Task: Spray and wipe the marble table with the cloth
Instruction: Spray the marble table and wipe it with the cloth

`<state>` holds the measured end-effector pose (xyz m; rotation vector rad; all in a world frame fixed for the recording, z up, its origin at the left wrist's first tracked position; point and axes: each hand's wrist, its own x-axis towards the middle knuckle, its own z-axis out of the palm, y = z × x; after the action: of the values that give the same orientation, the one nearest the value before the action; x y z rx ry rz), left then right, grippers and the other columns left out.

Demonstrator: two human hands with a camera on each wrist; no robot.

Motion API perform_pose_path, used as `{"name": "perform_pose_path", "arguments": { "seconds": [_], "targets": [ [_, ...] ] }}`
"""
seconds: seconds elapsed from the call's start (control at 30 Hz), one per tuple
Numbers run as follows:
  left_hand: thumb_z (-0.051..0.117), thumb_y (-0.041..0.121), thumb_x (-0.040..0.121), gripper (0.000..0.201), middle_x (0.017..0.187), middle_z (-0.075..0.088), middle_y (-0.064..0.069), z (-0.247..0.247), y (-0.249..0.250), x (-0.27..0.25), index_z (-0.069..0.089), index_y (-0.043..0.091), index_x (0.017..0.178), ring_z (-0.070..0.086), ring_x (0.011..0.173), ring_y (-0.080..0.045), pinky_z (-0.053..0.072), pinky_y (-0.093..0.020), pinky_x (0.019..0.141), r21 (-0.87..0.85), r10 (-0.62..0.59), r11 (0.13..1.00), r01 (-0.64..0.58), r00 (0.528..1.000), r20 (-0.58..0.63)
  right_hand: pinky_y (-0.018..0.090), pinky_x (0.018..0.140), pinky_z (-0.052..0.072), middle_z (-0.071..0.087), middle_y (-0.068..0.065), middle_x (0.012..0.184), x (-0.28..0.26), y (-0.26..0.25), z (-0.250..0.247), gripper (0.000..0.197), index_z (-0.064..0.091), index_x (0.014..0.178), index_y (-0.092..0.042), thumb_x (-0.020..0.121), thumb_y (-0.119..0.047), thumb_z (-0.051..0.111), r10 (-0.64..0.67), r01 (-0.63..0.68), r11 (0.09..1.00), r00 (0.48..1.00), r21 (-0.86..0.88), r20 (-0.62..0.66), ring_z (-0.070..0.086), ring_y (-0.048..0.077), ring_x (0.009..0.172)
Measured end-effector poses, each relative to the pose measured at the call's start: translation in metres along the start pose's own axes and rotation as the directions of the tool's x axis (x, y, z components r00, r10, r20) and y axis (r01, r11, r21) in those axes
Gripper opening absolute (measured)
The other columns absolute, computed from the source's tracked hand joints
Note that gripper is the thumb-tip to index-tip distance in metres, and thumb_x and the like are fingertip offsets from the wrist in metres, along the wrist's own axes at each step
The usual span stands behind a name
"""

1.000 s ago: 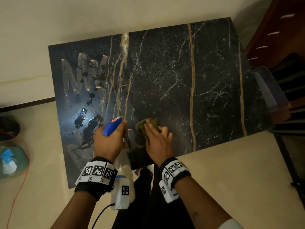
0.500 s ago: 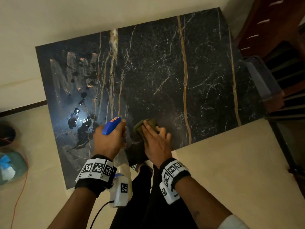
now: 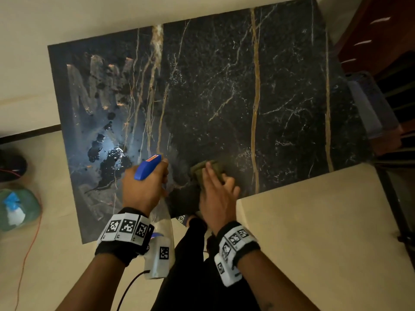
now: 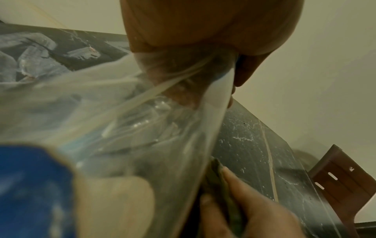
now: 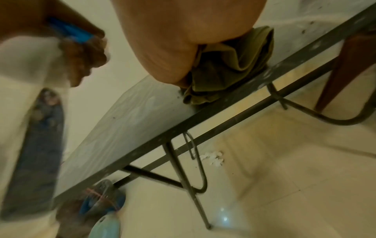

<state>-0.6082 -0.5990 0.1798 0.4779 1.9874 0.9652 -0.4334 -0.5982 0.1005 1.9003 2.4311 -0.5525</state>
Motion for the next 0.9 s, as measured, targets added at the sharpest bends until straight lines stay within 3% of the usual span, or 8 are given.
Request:
{"name": "perform_pose_path", "arguments": {
  "seconds": [0.1, 0.17, 0.23, 0.37, 0.5, 0.63, 0.77, 0.9],
  "targets": [
    [0.071, 0.029, 0.096, 0.027, 0.064, 0.065, -0.006, 0.009, -0.002, -0.008, 0.073, 0.008, 0.080, 0.063, 0.062, -0.028, 0.060, -0.065, 0.070, -0.003, -0.005, 1.000, 0.005, 1.000, -0.029, 0.044, 0.085, 0.045, 0.027, -0.011, 0.164, -0.022, -0.011, 0.013, 0.077, 0.041, 0.149, -0.029, 0.080, -0.030, 0.075, -0.165, 0.166, 0.986, 0.984, -0.009, 0.062, 0.048, 0.031, 0.114],
    [0.072, 0.028, 0.095, 0.021, 0.059, 0.064, 0.000, 0.009, -0.004, -0.011, 0.074, 0.019, 0.076, 0.062, 0.061, -0.027, 0.059, -0.066, 0.069, -0.014, -0.006, 1.000, 0.006, 0.999, -0.048, 0.042, 0.081, 0.046, 0.030, -0.010, 0.163, -0.020, -0.001, 0.011, 0.079, 0.044, 0.148, -0.029, 0.076, -0.036, 0.078, -0.196, 0.199, 0.979, 0.979, -0.036, 0.060, 0.050, 0.029, 0.109],
    [0.073, 0.029, 0.095, 0.024, 0.058, 0.064, 0.001, 0.008, -0.007, -0.014, 0.073, 0.026, 0.071, 0.061, 0.060, -0.024, 0.060, -0.066, 0.068, -0.027, -0.015, 1.000, 0.013, 0.998, -0.060, 0.039, 0.078, 0.044, 0.032, -0.012, 0.162, -0.010, 0.018, 0.003, 0.074, 0.047, 0.147, -0.029, 0.078, -0.036, 0.075, -0.153, 0.155, 0.986, 0.988, -0.058, 0.035, 0.050, 0.027, 0.102],
    [0.072, 0.029, 0.096, 0.024, 0.058, 0.063, 0.002, 0.003, -0.014, -0.020, 0.071, 0.024, 0.073, 0.059, 0.056, -0.018, 0.059, -0.066, 0.067, -0.045, 0.013, 0.999, -0.015, 0.998, -0.063, 0.037, 0.078, 0.039, 0.030, -0.016, 0.162, -0.003, 0.064, -0.011, 0.061, 0.046, 0.148, -0.030, 0.090, -0.032, 0.065, 0.046, -0.052, 0.996, 0.996, -0.070, -0.075, 0.044, 0.024, 0.098],
    [0.072, 0.030, 0.095, 0.022, 0.060, 0.064, 0.000, 0.003, -0.019, -0.030, 0.071, 0.024, 0.074, 0.060, 0.057, -0.022, 0.059, -0.063, 0.068, -0.056, 0.003, 0.998, -0.008, 0.996, -0.088, 0.037, 0.077, 0.038, 0.033, -0.014, 0.161, -0.010, 0.058, -0.007, 0.058, 0.050, 0.146, -0.027, 0.090, -0.030, 0.066, 0.114, -0.121, 0.991, 0.988, -0.059, -0.108, 0.043, 0.026, 0.095],
    [0.072, 0.028, 0.095, 0.019, 0.064, 0.066, -0.002, 0.004, -0.022, -0.043, 0.073, 0.021, 0.078, 0.062, 0.056, -0.017, 0.060, -0.054, 0.068, -0.092, -0.015, 0.996, 0.005, 0.994, -0.112, 0.038, 0.078, 0.041, 0.037, -0.008, 0.160, -0.033, 0.022, 0.009, 0.064, 0.052, 0.143, -0.024, 0.082, -0.031, 0.072, -0.009, 0.007, 0.999, 0.998, -0.039, -0.058, 0.046, 0.027, 0.096],
    [0.070, 0.028, 0.097, 0.025, 0.061, 0.064, 0.001, -0.005, -0.029, -0.052, 0.072, 0.011, 0.078, 0.062, 0.052, -0.016, 0.055, -0.035, 0.052, -0.086, -0.002, 0.996, -0.011, 0.988, -0.152, 0.040, 0.078, 0.046, 0.040, -0.006, 0.159, -0.042, 0.017, 0.013, 0.068, 0.053, 0.143, -0.023, 0.080, -0.036, 0.074, -0.138, 0.137, 0.990, 0.990, -0.024, -0.006, 0.049, 0.027, 0.095],
    [0.069, 0.026, 0.096, 0.023, 0.057, 0.063, 0.003, -0.012, -0.034, -0.068, 0.071, 0.016, 0.075, 0.061, 0.053, -0.017, 0.058, -0.037, 0.056, -0.067, 0.017, 0.997, -0.029, 0.985, -0.171, 0.037, 0.076, 0.045, 0.041, -0.011, 0.158, -0.030, 0.052, 0.002, 0.057, 0.055, 0.141, -0.024, 0.085, -0.029, 0.068, -0.192, 0.191, 0.980, 0.981, -0.062, -0.017, 0.048, 0.025, 0.090]
  ]
}}
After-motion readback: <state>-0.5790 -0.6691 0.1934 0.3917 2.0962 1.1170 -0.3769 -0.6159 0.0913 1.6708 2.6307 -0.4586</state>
